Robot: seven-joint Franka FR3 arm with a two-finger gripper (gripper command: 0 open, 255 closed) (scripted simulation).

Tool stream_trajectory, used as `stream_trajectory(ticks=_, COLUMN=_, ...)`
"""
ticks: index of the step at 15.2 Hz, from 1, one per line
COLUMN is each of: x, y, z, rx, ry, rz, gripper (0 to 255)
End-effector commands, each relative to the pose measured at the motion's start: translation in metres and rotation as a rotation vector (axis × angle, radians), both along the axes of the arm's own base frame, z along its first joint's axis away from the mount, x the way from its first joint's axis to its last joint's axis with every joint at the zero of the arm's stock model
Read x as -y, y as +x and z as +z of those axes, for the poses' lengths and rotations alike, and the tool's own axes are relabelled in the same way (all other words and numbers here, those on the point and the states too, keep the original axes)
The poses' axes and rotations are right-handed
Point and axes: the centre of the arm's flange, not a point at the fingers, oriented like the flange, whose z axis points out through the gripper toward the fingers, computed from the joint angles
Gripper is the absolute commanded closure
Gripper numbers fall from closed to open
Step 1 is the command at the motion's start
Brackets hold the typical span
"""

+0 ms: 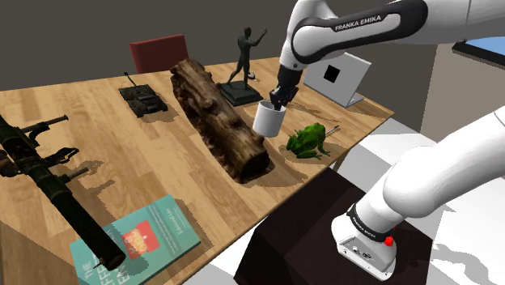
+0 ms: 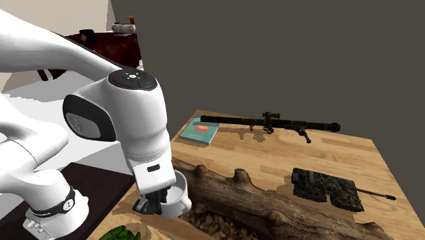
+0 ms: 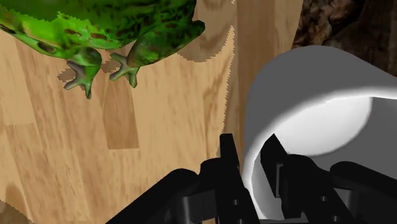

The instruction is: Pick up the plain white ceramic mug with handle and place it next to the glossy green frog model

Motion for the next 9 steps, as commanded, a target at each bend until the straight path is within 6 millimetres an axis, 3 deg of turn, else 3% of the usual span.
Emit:
stream_trajectory(ticks=1, x=-0.006, y=-0.001, z=-0.015, rx=-0.010, ry=0.003, rz=0.008, gripper=255)
stream_trajectory(ticks=9, x=-0.006, y=-0.001, z=-0.058, rx=-0.010, ry=0.003, rz=0.008, gripper=255)
